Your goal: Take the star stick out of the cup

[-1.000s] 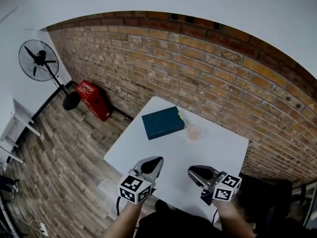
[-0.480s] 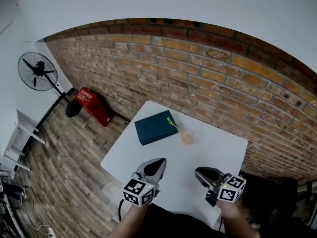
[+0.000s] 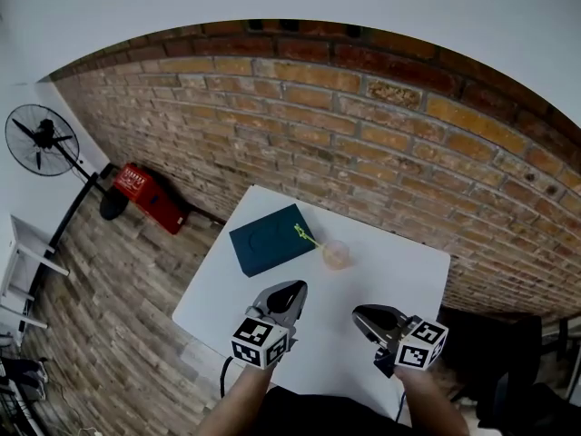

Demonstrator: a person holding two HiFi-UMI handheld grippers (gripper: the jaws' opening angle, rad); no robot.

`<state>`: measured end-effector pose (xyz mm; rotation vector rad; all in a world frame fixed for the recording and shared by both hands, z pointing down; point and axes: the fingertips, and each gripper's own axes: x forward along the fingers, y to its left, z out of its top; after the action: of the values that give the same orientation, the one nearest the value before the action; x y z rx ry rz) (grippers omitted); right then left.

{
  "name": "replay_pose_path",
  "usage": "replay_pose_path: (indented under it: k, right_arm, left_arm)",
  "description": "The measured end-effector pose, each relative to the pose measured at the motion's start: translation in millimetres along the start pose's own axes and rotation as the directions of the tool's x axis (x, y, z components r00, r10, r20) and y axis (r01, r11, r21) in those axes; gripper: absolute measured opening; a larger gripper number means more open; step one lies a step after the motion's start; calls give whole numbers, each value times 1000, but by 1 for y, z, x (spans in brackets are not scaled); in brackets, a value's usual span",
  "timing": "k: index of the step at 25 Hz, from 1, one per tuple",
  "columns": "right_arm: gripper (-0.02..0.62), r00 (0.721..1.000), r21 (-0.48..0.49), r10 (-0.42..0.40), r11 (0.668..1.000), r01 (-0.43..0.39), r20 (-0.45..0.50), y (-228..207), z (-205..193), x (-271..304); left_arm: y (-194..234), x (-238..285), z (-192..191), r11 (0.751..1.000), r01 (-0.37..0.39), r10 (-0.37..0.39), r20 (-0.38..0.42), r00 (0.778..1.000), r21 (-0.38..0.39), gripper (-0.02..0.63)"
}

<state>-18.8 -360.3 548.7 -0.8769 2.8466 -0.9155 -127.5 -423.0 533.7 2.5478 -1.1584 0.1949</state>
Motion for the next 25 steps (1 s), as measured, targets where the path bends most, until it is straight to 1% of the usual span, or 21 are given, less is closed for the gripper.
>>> replay_pose_path:
  k: [1, 5, 8, 11, 12, 16, 22, 25]
  right_arm:
    - [26, 1000, 3, -1, 1000, 1, 1, 0, 0, 4]
    - [27, 1000, 9, -16, 1000, 16, -19, -6, -7, 14]
    - [27, 998, 34, -55, 998, 56, -16, -16, -11, 11]
    - [27, 995, 59, -95, 994, 96, -14, -28, -14, 7]
    - [27, 994, 66, -105, 992, 106, -15, -31, -15, 6]
    - [26, 991, 83, -132, 988, 133, -20, -42, -19, 6]
    - [27, 989, 91, -143, 985, 146, -39, -49, -17, 11]
    - [26, 987, 98, -155, 982, 159, -41, -56, -16, 9]
  left_arm:
    - [2, 6, -2, 1000, 13, -13, -11, 1000, 6, 25]
    - [15, 32, -9, 999, 42, -43, -41, 998, -2, 36]
    - [24, 50, -14, 998, 56, -57, -65, 996, -17, 61]
    - [34, 65, -19, 998, 66, -66, -90, 994, -12, 64]
    - [38, 70, -21, 998, 66, -67, -97, 993, -14, 76]
    - [51, 90, -36, 996, 59, -67, -128, 990, -65, 139]
    - [67, 119, -53, 986, 54, -77, -145, 986, -157, 152]
    - [74, 132, -59, 983, 54, -82, -155, 985, -175, 152]
